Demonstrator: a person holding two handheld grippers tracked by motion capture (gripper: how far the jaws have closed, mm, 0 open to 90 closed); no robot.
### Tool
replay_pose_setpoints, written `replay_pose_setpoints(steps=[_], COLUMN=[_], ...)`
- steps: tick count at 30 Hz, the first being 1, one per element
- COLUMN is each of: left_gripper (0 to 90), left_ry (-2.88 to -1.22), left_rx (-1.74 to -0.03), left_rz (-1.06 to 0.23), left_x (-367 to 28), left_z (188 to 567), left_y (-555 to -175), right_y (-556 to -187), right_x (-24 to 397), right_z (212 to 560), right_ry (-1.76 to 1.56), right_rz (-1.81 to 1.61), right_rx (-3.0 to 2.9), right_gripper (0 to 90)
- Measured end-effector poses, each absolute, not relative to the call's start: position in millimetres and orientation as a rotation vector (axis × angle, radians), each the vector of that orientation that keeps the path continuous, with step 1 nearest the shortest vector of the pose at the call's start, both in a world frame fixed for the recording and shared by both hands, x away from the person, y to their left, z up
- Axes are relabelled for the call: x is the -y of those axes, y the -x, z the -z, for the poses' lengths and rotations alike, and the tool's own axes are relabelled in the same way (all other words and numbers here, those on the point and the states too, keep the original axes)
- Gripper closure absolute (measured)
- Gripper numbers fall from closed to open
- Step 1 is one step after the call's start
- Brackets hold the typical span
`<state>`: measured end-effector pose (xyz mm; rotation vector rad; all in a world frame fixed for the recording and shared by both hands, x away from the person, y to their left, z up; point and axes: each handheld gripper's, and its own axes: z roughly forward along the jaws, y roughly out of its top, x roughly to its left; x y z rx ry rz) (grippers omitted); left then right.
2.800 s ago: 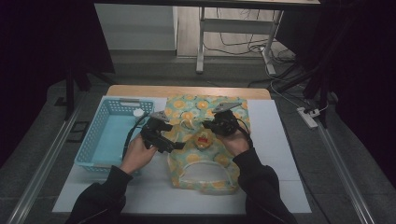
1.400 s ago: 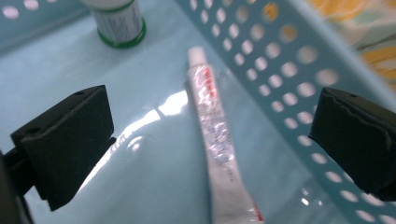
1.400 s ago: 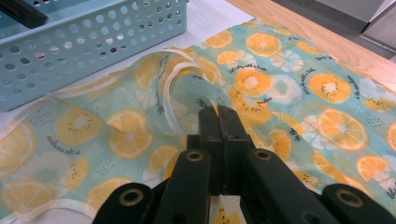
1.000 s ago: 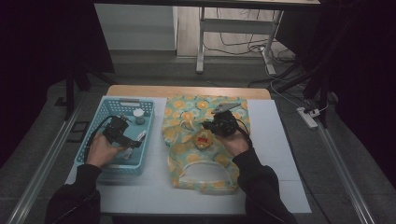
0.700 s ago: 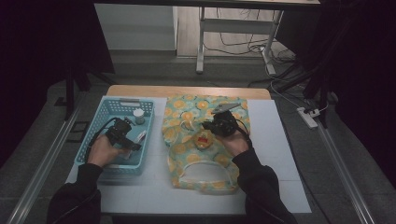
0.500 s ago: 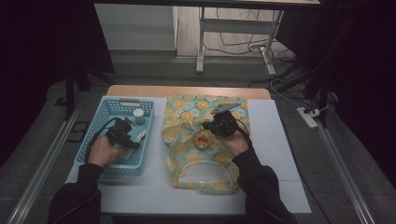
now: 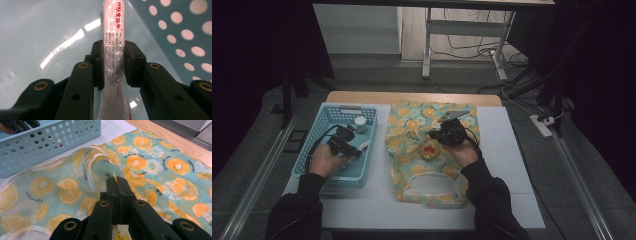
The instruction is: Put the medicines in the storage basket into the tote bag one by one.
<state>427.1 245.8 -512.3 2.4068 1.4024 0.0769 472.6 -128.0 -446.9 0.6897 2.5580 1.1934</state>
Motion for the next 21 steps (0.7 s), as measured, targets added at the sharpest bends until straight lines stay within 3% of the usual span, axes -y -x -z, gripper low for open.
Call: replay_pose_setpoints(steps=[21], left_gripper=[72.9], left_ry=[-2.291], left_rx=[-1.348], left_rz=[-0.128], left_x=[-254], left_z=[476], left_y=[-419], right_y=[-471], right_x=[129], right_z=[443], right_ry=[-0.676], right_rz=[-1.223], right_rx=[-2.537], right_gripper=[90.0])
